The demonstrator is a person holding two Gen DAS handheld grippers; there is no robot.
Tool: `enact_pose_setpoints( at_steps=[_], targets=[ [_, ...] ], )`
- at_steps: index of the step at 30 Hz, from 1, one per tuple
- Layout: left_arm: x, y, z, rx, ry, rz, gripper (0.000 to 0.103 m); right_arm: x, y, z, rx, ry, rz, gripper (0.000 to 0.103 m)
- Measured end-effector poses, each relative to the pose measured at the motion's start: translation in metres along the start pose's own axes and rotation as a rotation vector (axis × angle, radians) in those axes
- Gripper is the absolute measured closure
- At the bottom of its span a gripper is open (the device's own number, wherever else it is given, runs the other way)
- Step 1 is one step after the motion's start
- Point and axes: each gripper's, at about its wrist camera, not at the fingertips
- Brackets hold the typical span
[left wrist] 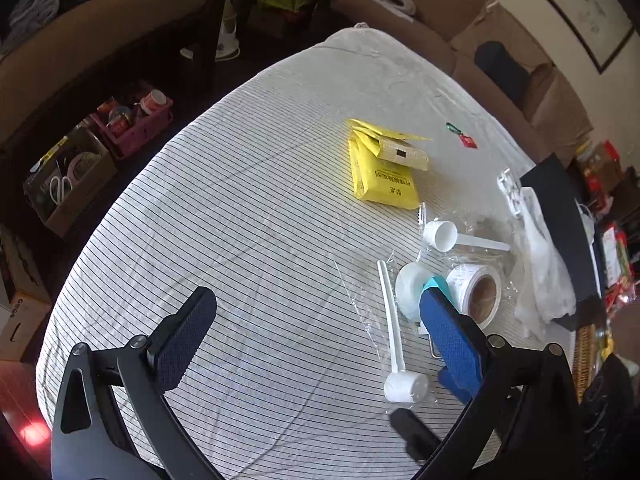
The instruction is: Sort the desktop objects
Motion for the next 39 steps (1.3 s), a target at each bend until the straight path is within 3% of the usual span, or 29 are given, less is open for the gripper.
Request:
enact_pose_setpoints(
  at_steps=[2, 5, 11, 16, 18, 20, 22, 28, 30, 35, 39],
  targets=[
    [0.001, 0.001, 0.000, -0.004, -0.009, -0.005, 0.002, 0.011, -0.002, -0.006, -0.001, -0.006, -0.021, 0.052],
    [0.004, 0.002, 0.002, -0.005, -0.019, -0.009, 0.002, 0.014, -0.001, -0.009, -0.002, -0.025, -0.010, 0.077],
    [0.002, 0.010, 0.017, 0.053, -0.042, 0.021, 0.002, -0.017, -0.001, 0.005, -0.006, 0.013, -0.004, 0.077],
    [0.020, 0.025, 0.057, 0.322, -0.013, 0.019, 0.002, -0.072, -0.016, 0.047, 0.044, 0.004, 0.009, 0.077],
    [0.033, 0.032, 0.067, 0.393, -0.058, -0.006, 0.002, -0.093, -0.023, 0.068, 0.092, 0.004, 0.018, 0.077],
    [0.046, 0.036, 0.076, 0.410, -0.141, -0.041, 0.002, -0.112, -0.030, 0.087, 0.135, 0.000, 0.034, 0.077],
    [0.059, 0.038, 0.087, 0.425, -0.168, -0.065, 0.002, -0.128, -0.037, 0.101, 0.172, -0.002, 0.044, 0.077],
    [0.112, 0.028, 0.118, 0.508, -0.087, -0.185, 0.002, -0.152, -0.053, 0.130, 0.261, -0.004, 0.055, 0.077],
    [0.121, 0.019, 0.121, 0.511, -0.095, -0.223, 0.002, -0.153, -0.056, 0.137, 0.275, -0.007, 0.050, 0.077],
    [0.125, 0.001, 0.124, 0.521, -0.142, -0.298, 0.024, -0.153, -0.060, 0.149, 0.302, -0.006, 0.051, 0.077],
    [0.121, 0.002, 0.116, 0.480, -0.172, -0.285, 0.028, -0.152, -0.062, 0.151, 0.329, 0.017, 0.056, 0.077]
  ],
)
Point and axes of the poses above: each gripper's, at about its wrist camera, not at the fingertips, and x roughly the way its jaws point, z to its right, y to its top, and after that the axes turned 15 degrees about -y, right-handed
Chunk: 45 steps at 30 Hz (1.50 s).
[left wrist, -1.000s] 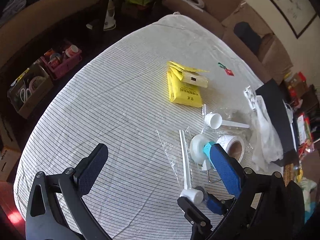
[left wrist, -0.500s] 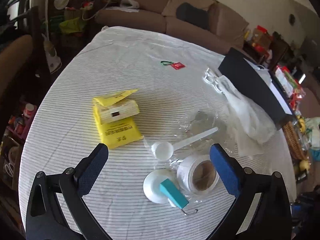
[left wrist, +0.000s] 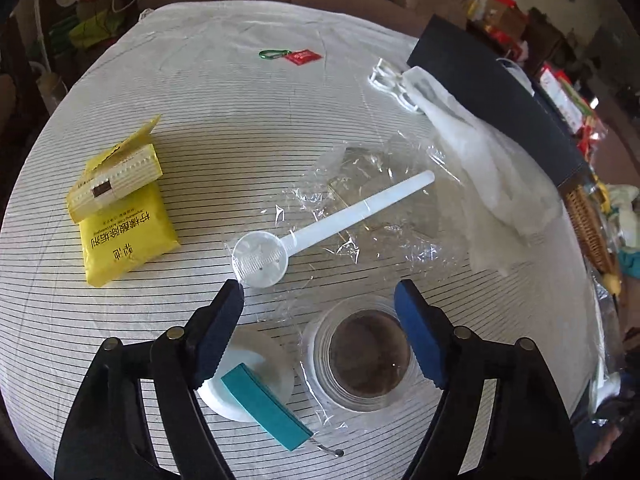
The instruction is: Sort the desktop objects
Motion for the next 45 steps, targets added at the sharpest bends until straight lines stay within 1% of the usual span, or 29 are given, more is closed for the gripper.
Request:
enact_pose_setpoints(
  at_steps=[2, 4, 6, 8, 10, 12, 13, 15, 16, 18, 20, 21, 24, 26, 27, 30, 33, 35, 37, 40, 43, 45],
  targets=[
    [-0.005, 0.002, 0.003, 0.023, 0.066, 0.029, 0.027, -0.001, -0.001, -0.002, -0.001, 0.005, 0.000, 0.077],
    [-0.008, 0.006, 0.007, 0.059, 0.116, 0.051, 0.027, -0.002, -0.004, -0.003, -0.004, 0.007, 0.001, 0.077],
    [-0.008, 0.009, 0.016, 0.128, 0.195, 0.056, 0.027, -0.003, -0.006, -0.002, 0.002, 0.011, 0.001, 0.076],
    [0.000, 0.008, 0.028, 0.229, 0.273, 0.039, 0.027, -0.003, -0.008, 0.001, 0.014, 0.010, 0.000, 0.076],
    [0.013, 0.006, 0.035, 0.299, 0.299, 0.007, 0.027, -0.004, -0.009, 0.004, 0.026, 0.008, -0.001, 0.076],
    [0.023, 0.006, 0.039, 0.319, 0.273, -0.013, 0.028, -0.005, -0.010, 0.006, 0.031, 0.003, -0.001, 0.076],
    [0.025, 0.007, 0.039, 0.314, 0.253, -0.014, 0.031, -0.006, -0.010, 0.007, 0.033, -0.001, 0.001, 0.076],
    [0.025, 0.012, 0.037, 0.274, 0.205, -0.010, 0.063, -0.009, -0.010, 0.010, 0.041, -0.005, 0.007, 0.076],
    [0.023, 0.016, 0.034, 0.233, 0.171, -0.001, 0.085, -0.011, -0.010, 0.012, 0.047, -0.006, 0.012, 0.076],
    [0.011, 0.021, 0.025, 0.139, 0.090, 0.036, 0.086, -0.014, -0.008, 0.017, 0.058, -0.007, 0.020, 0.076],
    [-0.002, 0.024, 0.020, 0.071, 0.014, 0.078, 0.092, -0.017, -0.006, 0.021, 0.067, -0.004, 0.030, 0.076],
    [-0.009, 0.024, 0.017, 0.043, -0.017, 0.095, 0.092, -0.018, -0.004, 0.023, 0.070, -0.002, 0.034, 0.076],
    [-0.030, 0.024, 0.018, -0.012, -0.109, 0.152, 0.092, -0.024, 0.001, 0.031, 0.085, 0.011, 0.052, 0.076],
    [-0.046, 0.021, 0.025, -0.021, -0.155, 0.192, 0.092, -0.030, 0.004, 0.036, 0.090, 0.016, 0.067, 0.076],
    [-0.051, 0.020, 0.031, -0.013, -0.162, 0.207, 0.092, -0.033, 0.006, 0.038, 0.091, 0.018, 0.074, 0.076],
    [-0.059, 0.016, 0.045, 0.007, -0.145, 0.225, 0.092, -0.040, 0.010, 0.046, 0.093, 0.019, 0.089, 0.076],
    [-0.062, 0.014, 0.050, -0.006, -0.162, 0.240, 0.092, -0.047, 0.010, 0.055, 0.097, 0.020, 0.100, 0.076],
    [-0.064, 0.011, 0.058, -0.012, -0.180, 0.239, 0.092, -0.052, 0.009, 0.061, 0.106, 0.020, 0.104, 0.076],
    [-0.066, 0.008, 0.072, -0.006, -0.202, 0.222, 0.092, -0.057, 0.009, 0.069, 0.109, 0.016, 0.106, 0.076],
    [-0.062, 0.010, 0.111, 0.064, -0.203, 0.167, 0.092, -0.069, 0.017, 0.085, 0.113, -0.006, 0.118, 0.076],
    [-0.055, 0.030, 0.153, 0.116, -0.238, 0.116, 0.092, -0.081, 0.035, 0.107, 0.123, -0.030, 0.147, 0.076],
    [-0.049, 0.051, 0.181, 0.135, -0.280, 0.093, 0.092, -0.088, 0.054, 0.121, 0.122, -0.063, 0.171, 0.076]
  ],
)
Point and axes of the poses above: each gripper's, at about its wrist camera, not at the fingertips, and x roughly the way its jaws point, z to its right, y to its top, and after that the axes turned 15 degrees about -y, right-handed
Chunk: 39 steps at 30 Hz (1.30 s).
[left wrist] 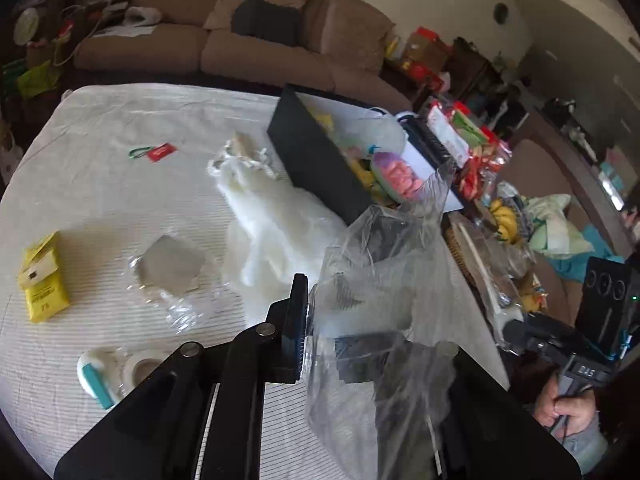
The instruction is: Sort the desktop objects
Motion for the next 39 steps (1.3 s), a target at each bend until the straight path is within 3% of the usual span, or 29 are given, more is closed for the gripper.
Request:
enact_pose_setpoints(
  at_steps=[2, 7, 11, 15, 22, 24, 26, 29, 32, 34, 36, 39],
  targets=[
    [0.020, 0.028, 0.023, 0.024, -0.013, -0.030, 0.092, 0.003, 0.023, 0.011, -0.001, -0.027, 0.012, 0.076],
    [0.090, 0.094, 0.062, 0.074, 0.034, -0.136, 0.092, 0.043, 0.085, 0.043, 0.022, -0.088, -0.023, 0.076],
    [0.154, 0.131, 0.067, 0.085, 0.120, -0.243, 0.092, 0.092, 0.121, 0.070, 0.051, -0.116, -0.085, 0.076],
    [0.210, 0.146, 0.048, 0.069, 0.222, -0.334, 0.092, 0.136, 0.147, 0.091, 0.071, -0.153, -0.126, 0.076],
    [0.263, 0.145, 0.006, 0.002, 0.304, -0.451, 0.089, 0.195, 0.162, 0.122, 0.161, -0.120, -0.221, 0.076],
    [0.260, 0.147, -0.002, -0.012, 0.301, -0.440, 0.072, 0.206, 0.160, 0.124, 0.167, -0.109, -0.248, 0.074],
    [0.244, 0.151, -0.007, -0.035, 0.240, -0.398, 0.068, 0.213, 0.159, 0.122, 0.151, -0.115, -0.265, 0.074],
    [0.209, 0.156, -0.004, -0.038, 0.187, -0.310, 0.052, 0.222, 0.159, 0.114, 0.112, -0.126, -0.293, 0.074],
    [0.175, 0.159, -0.002, -0.033, 0.182, -0.220, 0.045, 0.231, 0.158, 0.102, 0.069, -0.127, -0.319, 0.074],
    [0.159, 0.157, -0.002, -0.033, 0.185, -0.194, 0.045, 0.240, 0.155, 0.094, 0.042, -0.131, -0.358, 0.065],
    [0.149, 0.155, -0.003, -0.020, 0.198, -0.194, 0.045, 0.243, 0.153, 0.091, 0.024, -0.168, -0.372, 0.038],
    [0.141, 0.149, -0.004, -0.009, 0.202, -0.203, 0.045, 0.227, 0.153, 0.092, 0.033, -0.180, -0.334, 0.036]
  ],
)
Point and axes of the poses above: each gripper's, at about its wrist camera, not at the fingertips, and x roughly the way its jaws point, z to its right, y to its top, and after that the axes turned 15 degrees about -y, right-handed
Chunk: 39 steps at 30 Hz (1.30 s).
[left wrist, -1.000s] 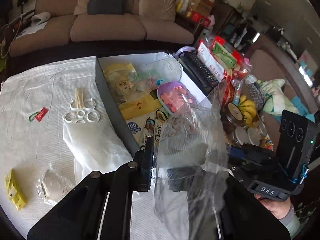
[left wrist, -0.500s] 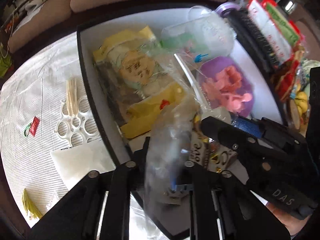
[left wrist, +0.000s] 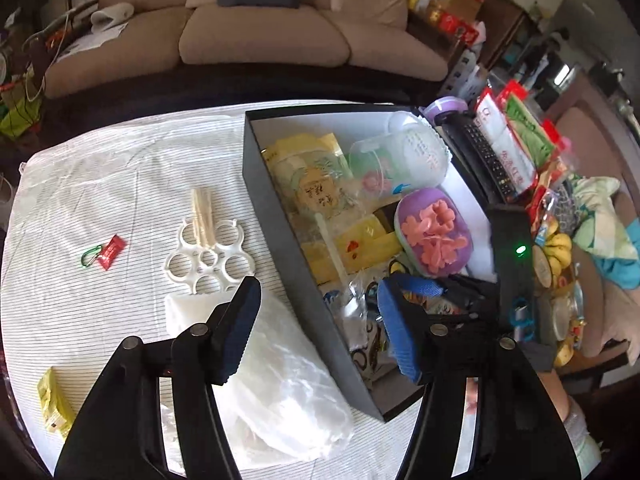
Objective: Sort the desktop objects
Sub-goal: 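Lower the spoon into the box and open the right tool, then withdraw the right tool from the box back over the table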
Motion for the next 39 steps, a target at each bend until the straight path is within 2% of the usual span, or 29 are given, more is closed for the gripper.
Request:
enact_pose_setpoints(
  at_steps=[3, 5, 8, 11, 13, 15, 20, 24, 28, 33, 35, 37, 38, 39],
  targets=[
    [-0.007, -0.002, 0.001, 0.009, 0.005, 0.005, 0.045, -0.030, -0.006, 0.011, 0.031, 0.084, 0.113, 0.036],
    [-0.011, -0.007, 0.001, 0.011, -0.006, 0.009, 0.045, -0.045, -0.011, 0.014, 0.035, 0.157, 0.151, 0.038],
    [-0.013, -0.015, 0.002, 0.013, -0.031, 0.012, 0.045, -0.053, -0.018, 0.009, 0.004, 0.244, 0.147, 0.054],
    [-0.015, -0.019, 0.003, 0.004, -0.056, 0.028, 0.045, -0.049, -0.017, -0.003, -0.009, 0.300, 0.110, 0.061],
    [-0.019, -0.021, 0.003, -0.007, -0.074, 0.042, 0.045, -0.044, -0.015, -0.015, -0.029, 0.279, 0.092, 0.062],
    [-0.022, -0.023, 0.000, -0.016, -0.086, 0.052, 0.045, -0.039, -0.013, -0.023, -0.046, 0.239, 0.078, 0.069],
    [-0.024, -0.024, -0.008, -0.022, -0.099, 0.061, 0.044, -0.010, 0.008, -0.018, 0.038, 0.241, 0.043, 0.082],
    [-0.018, -0.021, -0.018, -0.032, -0.097, 0.053, 0.044, 0.016, 0.034, -0.020, 0.085, 0.209, -0.007, 0.082],
    [-0.014, -0.023, -0.026, -0.039, -0.089, 0.055, 0.044, 0.023, 0.052, -0.016, 0.135, 0.147, -0.029, 0.080],
    [-0.015, -0.035, -0.039, -0.063, -0.086, 0.054, 0.044, 0.017, 0.057, -0.016, 0.060, 0.062, -0.035, 0.080],
    [-0.022, -0.044, -0.043, -0.067, -0.089, 0.059, 0.044, 0.008, 0.050, -0.013, 0.050, 0.061, -0.019, 0.079],
    [-0.033, -0.057, -0.048, -0.056, -0.072, 0.066, 0.040, -0.006, 0.040, -0.011, 0.050, 0.110, 0.014, 0.074],
    [-0.040, -0.065, -0.050, -0.049, -0.054, 0.075, 0.033, -0.014, 0.033, -0.012, 0.041, 0.131, 0.038, 0.065],
    [-0.048, -0.073, -0.053, -0.044, -0.037, 0.086, 0.029, -0.024, 0.025, -0.014, 0.030, 0.149, 0.065, 0.052]
  ],
)
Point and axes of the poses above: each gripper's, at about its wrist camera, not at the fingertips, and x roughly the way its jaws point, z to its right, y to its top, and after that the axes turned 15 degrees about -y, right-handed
